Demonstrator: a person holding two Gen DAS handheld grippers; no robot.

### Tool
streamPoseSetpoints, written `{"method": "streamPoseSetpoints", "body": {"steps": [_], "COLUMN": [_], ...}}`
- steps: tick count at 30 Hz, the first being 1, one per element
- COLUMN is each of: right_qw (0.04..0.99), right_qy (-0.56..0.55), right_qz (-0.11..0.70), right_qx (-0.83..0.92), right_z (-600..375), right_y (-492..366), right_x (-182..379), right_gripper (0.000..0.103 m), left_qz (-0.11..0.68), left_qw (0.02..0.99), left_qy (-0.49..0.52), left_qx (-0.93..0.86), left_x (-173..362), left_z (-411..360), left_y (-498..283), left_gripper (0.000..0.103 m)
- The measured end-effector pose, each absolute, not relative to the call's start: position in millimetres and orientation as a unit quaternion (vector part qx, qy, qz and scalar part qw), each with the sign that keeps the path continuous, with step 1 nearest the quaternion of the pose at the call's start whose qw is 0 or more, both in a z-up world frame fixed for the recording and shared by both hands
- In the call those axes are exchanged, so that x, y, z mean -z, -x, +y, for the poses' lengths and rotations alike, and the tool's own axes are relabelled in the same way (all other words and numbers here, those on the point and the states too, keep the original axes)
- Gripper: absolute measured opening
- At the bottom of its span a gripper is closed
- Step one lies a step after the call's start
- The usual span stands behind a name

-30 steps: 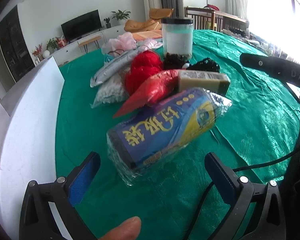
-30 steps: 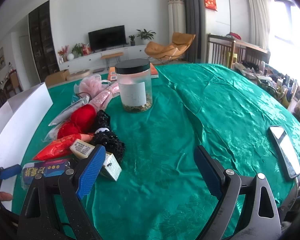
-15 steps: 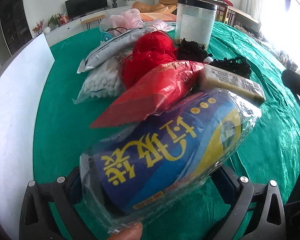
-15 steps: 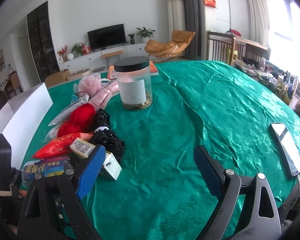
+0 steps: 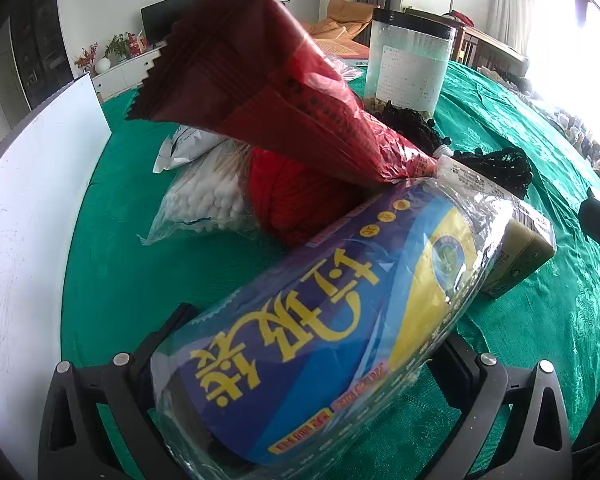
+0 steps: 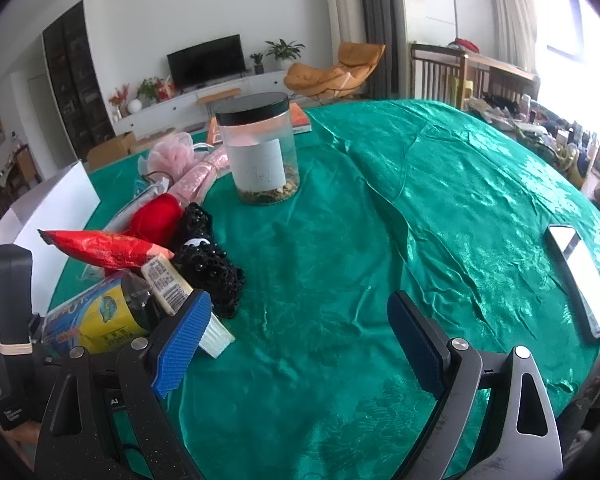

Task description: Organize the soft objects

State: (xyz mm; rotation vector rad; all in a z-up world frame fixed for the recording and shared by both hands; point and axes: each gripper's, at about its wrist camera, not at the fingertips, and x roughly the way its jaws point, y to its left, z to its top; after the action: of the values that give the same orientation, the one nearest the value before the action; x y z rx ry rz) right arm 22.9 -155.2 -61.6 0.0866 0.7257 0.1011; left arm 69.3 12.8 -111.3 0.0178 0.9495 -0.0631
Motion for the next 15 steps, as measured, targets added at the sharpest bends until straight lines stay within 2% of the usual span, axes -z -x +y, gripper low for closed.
{"method": "streamPoseSetpoints", "body": {"steps": [15], "right_qw": [0.921], "right_qy": [-0.058], "right_qz": [0.382], "right_qx": [-0.056], "right_z": [-157.9], "right_y": [-28.5], "right_x": [70.4], "right_gripper": [0.092], "left_qz": [0.457], "left_qw": [0.889], "left_qy": [-0.009], "left_qx": [0.030], "left_x": [111.3], "left_z": [12.7], "left_y": [-69.2], "left_gripper": [0.103]}}
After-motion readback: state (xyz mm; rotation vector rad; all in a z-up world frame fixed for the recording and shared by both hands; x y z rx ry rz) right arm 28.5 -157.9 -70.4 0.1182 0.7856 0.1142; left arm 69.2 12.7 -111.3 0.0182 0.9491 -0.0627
